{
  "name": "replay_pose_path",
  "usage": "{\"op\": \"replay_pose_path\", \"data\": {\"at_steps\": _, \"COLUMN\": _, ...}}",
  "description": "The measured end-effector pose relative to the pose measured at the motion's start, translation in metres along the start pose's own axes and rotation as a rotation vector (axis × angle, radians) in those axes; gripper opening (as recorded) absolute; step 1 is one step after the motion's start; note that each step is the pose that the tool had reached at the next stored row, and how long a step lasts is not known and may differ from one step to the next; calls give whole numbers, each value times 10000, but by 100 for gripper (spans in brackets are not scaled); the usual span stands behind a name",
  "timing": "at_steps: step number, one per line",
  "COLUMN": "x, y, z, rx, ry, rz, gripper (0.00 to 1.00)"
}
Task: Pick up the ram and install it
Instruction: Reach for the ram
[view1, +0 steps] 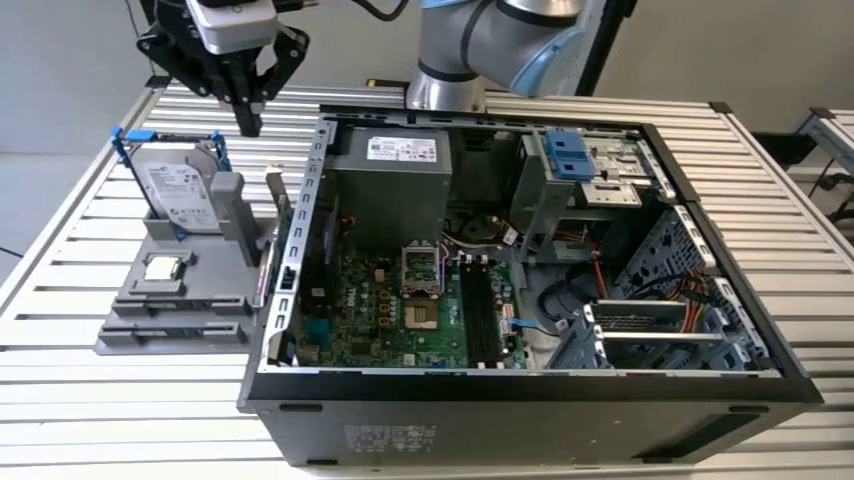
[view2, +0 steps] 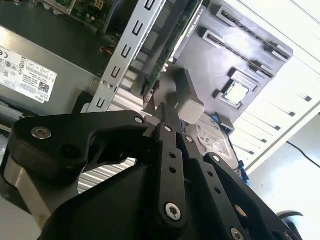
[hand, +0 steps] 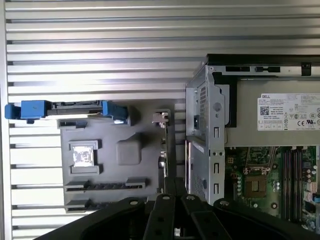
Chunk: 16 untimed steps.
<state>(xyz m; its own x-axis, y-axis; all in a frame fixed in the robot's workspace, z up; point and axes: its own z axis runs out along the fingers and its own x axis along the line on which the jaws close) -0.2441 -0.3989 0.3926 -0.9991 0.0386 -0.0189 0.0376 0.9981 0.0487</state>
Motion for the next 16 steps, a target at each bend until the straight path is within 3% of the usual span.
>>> {"op": "replay_pose_path", "data": {"at_steps": 11, "x": 333, "y": -13, "z": -6, "rx": -3, "ry": 6, "rz": -127, "gripper": 0}}
{"op": "replay_pose_path", "data": {"at_steps": 12, "x": 394, "y": -15, "z": -8, "rx": -3, "ry": 7, "rz": -149, "gripper": 0}}
{"op": "replay_pose_path", "data": {"at_steps": 16, "x": 515, "y": -19, "z": -10, "rx": -5, "ry": 8, "rz": -194, "gripper": 0}}
